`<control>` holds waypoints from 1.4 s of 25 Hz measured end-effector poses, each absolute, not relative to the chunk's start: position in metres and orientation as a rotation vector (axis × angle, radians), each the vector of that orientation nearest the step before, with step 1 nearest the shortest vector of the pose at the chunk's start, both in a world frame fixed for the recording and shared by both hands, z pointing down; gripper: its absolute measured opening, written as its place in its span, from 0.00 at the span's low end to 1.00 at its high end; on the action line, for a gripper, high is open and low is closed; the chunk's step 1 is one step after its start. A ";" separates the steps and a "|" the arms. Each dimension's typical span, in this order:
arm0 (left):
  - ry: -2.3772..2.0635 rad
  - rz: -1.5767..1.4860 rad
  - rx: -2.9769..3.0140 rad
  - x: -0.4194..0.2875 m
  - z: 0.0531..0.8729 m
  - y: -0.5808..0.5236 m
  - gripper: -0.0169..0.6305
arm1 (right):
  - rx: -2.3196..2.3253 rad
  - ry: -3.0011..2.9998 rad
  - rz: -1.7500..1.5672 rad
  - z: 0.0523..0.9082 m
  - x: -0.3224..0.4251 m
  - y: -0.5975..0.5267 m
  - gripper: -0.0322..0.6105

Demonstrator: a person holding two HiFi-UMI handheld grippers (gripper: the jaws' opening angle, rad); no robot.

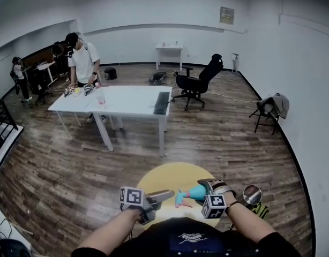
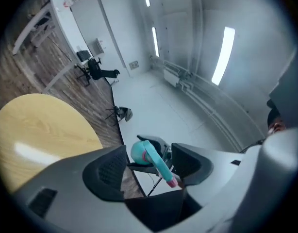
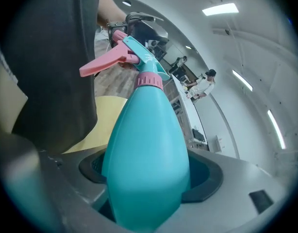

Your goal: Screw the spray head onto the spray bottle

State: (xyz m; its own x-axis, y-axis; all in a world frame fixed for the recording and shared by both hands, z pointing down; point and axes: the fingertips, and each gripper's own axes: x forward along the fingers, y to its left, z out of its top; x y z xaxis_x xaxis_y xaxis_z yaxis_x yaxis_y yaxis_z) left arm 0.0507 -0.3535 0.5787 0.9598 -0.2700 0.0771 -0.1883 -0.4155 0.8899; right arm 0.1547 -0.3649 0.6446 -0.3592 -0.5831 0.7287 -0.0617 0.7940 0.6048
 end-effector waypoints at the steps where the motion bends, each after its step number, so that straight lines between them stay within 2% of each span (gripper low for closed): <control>1: -0.270 -0.031 2.079 0.071 0.577 -0.347 0.53 | 0.469 -1.874 -0.646 0.641 0.142 -0.365 0.70; 2: -0.248 0.059 2.164 0.089 0.576 -0.341 0.53 | 0.450 -1.858 -0.702 0.638 0.131 -0.367 0.70; 3: -0.267 0.174 2.262 0.102 0.579 -0.338 0.47 | 0.431 -1.829 -0.750 0.638 0.126 -0.371 0.70; 4: -0.304 0.299 2.354 0.108 0.583 -0.336 0.37 | 0.413 -1.795 -0.783 0.641 0.126 -0.373 0.71; 6: -0.327 0.469 2.439 0.111 0.589 -0.329 0.37 | 0.384 -1.769 -0.801 0.645 0.130 -0.373 0.71; 10: -0.330 0.571 2.480 0.109 0.592 -0.327 0.37 | 0.372 -1.747 -0.819 0.643 0.130 -0.372 0.70; 12: -0.350 0.466 2.451 0.108 0.586 -0.333 0.37 | 0.377 -1.794 -0.781 0.643 0.127 -0.372 0.70; 15: -0.334 0.146 2.329 0.102 0.562 -0.339 0.41 | 0.416 -1.940 -0.666 0.632 0.117 -0.364 0.70; 17: -0.278 -0.126 2.168 0.084 0.544 -0.343 0.53 | 0.470 -2.005 -0.566 0.634 0.125 -0.363 0.70; 19: -0.276 -0.331 1.992 0.051 0.540 -0.350 0.56 | 0.524 -2.010 -0.490 0.642 0.142 -0.363 0.70; 22: -0.390 -0.373 1.905 0.004 0.566 -0.362 0.59 | 0.543 -1.950 -0.473 0.654 0.166 -0.364 0.70; 25: -0.420 -0.283 1.918 0.006 0.581 -0.363 0.59 | 0.521 -1.917 -0.514 0.655 0.168 -0.366 0.70; 29: -0.267 -0.077 2.035 0.080 0.575 -0.351 0.59 | 0.455 -1.895 -0.682 0.638 0.128 -0.369 0.70; 30: -0.267 0.022 2.100 0.096 0.577 -0.347 0.58 | 0.428 -1.868 -0.731 0.637 0.121 -0.371 0.70; 32: -0.330 0.300 2.296 0.112 0.590 -0.338 0.38 | 0.351 -1.791 -0.789 0.646 0.123 -0.372 0.71; 35: -0.311 0.550 2.410 0.116 0.601 -0.325 0.38 | 0.290 -1.785 -0.757 0.659 0.131 -0.362 0.71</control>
State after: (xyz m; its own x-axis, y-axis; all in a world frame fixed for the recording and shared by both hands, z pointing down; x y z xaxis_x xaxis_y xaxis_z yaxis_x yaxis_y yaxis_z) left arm 0.1156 -0.3252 0.6012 0.8845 -0.0831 0.4591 -0.3502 -0.7683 0.5357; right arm 0.1310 -0.3617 0.6587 -0.3496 -0.5430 0.7635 0.1717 0.7640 0.6219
